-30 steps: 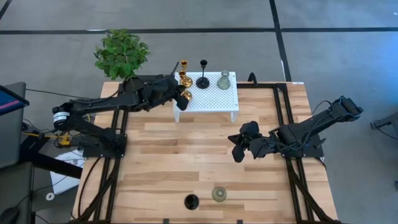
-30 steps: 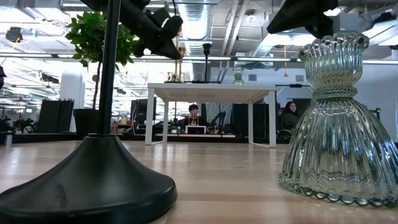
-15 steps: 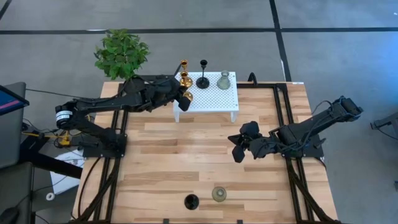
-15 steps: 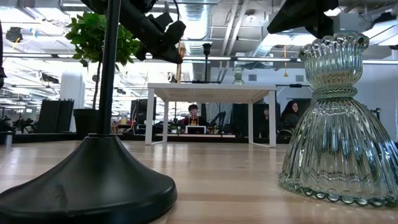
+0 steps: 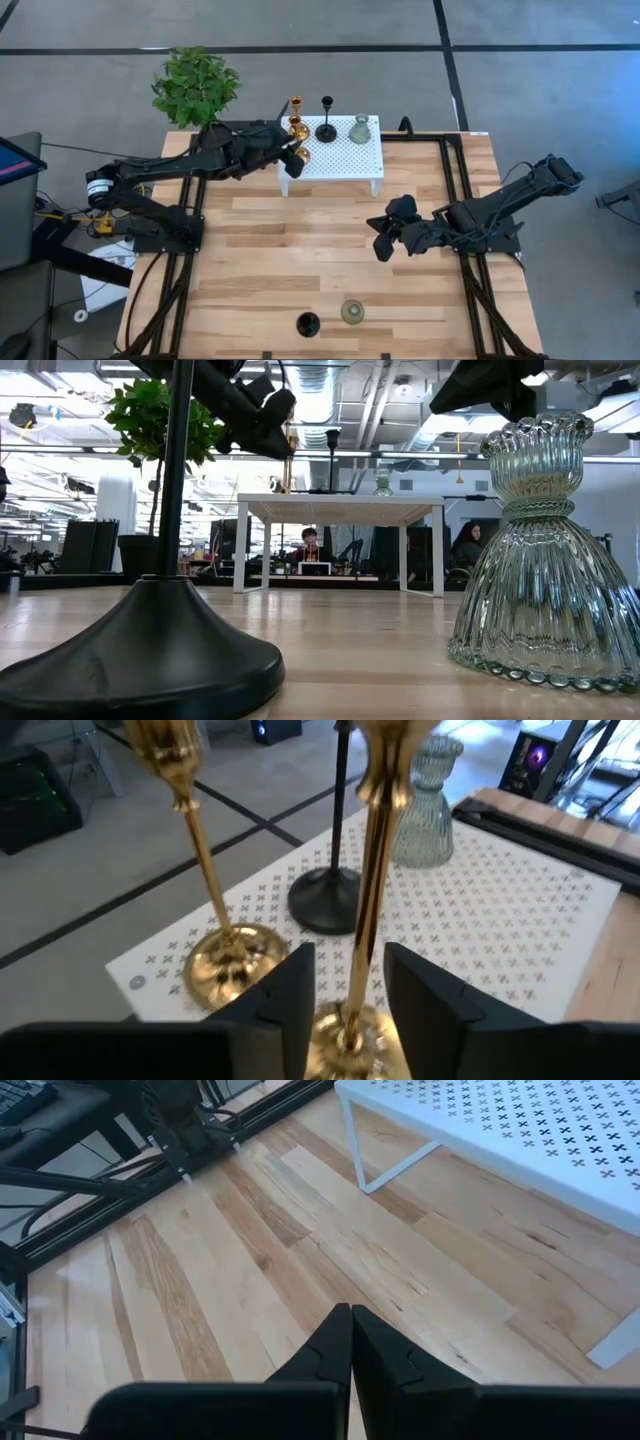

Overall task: Pick & Place candle stick holders
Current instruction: Put the black candle holder on the shelf aligned with the other black candle holder

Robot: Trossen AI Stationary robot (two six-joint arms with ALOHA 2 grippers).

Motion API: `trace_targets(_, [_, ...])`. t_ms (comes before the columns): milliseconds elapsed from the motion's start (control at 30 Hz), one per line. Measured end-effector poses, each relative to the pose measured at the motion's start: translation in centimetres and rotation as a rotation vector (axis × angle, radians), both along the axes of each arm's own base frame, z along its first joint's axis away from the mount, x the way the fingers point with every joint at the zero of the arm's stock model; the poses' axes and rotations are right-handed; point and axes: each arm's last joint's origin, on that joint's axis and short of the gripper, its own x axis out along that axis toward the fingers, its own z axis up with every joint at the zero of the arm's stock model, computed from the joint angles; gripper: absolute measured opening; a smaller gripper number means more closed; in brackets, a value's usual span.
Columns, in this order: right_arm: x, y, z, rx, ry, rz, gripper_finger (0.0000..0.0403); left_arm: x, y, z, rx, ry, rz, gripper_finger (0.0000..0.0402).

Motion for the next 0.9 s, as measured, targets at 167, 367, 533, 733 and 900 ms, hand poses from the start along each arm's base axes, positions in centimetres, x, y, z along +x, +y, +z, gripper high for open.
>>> trace_targets(167, [0.0,0.0,0.0,0.000,0.001,0.001,0.0000,-0.6,-0.2,-0.3,0.019,0.084,0.002,0.0153])
trace_targets(367, [0.0,0.0,0.0,-0.002,0.002,0.003,0.0000,-2.0,-1.0,0.9,0.028,0.054,-0.013,0.0179])
trace_targets(533, [0.0,0.0,0.0,-0.004,0.006,0.002,0.0000,-4.1,-2.5,2.3,0.038,0.020,-0.049,0.0183])
trace_targets(733, [-0.1,0.0,-0.1,-0.005,0.009,0.003,0.0000,-7.2,-5.1,2.3,-0.030,0.104,-0.220,0.0174])
trace_targets(900, [-0.1,0.0,-0.1,-0.005,0.010,0.003,0.0000,-8.7,-7.2,1.9,-0.112,0.079,-0.486,0.0147])
